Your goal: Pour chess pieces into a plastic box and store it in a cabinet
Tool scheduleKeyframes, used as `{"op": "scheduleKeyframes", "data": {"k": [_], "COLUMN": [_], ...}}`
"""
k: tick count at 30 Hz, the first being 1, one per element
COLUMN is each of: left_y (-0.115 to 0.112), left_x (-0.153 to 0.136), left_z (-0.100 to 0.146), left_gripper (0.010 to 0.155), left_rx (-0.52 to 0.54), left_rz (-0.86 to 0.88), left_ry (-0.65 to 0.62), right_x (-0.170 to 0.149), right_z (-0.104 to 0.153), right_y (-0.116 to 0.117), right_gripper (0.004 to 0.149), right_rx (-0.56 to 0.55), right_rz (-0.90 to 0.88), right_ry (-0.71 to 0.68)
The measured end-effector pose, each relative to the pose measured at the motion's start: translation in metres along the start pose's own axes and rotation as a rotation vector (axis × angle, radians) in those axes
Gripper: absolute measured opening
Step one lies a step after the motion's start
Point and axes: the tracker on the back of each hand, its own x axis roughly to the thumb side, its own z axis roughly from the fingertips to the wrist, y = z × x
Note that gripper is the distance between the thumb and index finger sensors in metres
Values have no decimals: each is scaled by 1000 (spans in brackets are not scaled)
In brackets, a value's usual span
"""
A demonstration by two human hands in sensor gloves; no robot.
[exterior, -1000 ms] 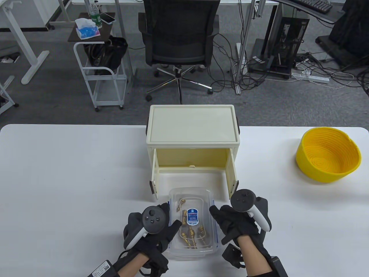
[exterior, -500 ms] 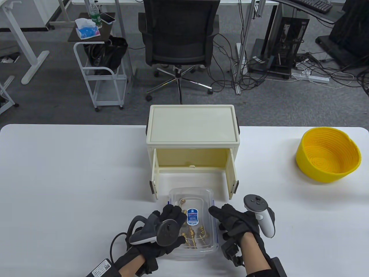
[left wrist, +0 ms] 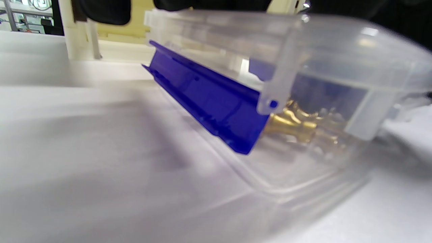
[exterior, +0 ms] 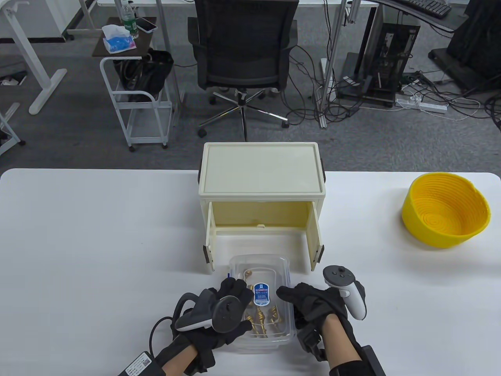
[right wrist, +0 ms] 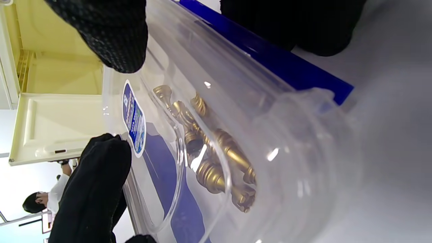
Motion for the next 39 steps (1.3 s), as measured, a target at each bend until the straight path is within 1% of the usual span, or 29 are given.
{"op": "scheduleKeyframes", "data": {"k": [4,5,6,12,14,16,19,28,34,39], "left_y": [0,0,0,0,0,0,-1,-1,-2,-3], "left_x": [0,0,0,0,0,0,0,0,0,1], "left_z": [0,0,0,0,0,0,0,0,0,0], "left_gripper": [72,72,72,72,72,72,72,72,72,71], "left_rx": [-1,0,1,0,2,1,2,-1,-4,-6], "left_rz": [-1,0,3,2,1,3,2,-1,3,11], "left_ry": [2,2,2,3,3,3,2,2,2,-2], "right_x": [-2,-1,-1,1,3,7,10,17,18,23], "right_z": [-2,-1,-1,4,6,8,11,15,14,16], "right_y": [-2,-2,-3,-5,-5,-4,-1,14,26,30], "right_gripper": [106,109,107,110,106,98,91,85,82,79], "right_rx": [7,0,-10,-65,-89,-112,-146,-162,-178,-210], "right_rz": [-3,0,9,85,104,125,155,90,-23,55], "right_ry": [11,14,17,31,28,18,-7,-106,-180,-199]}}
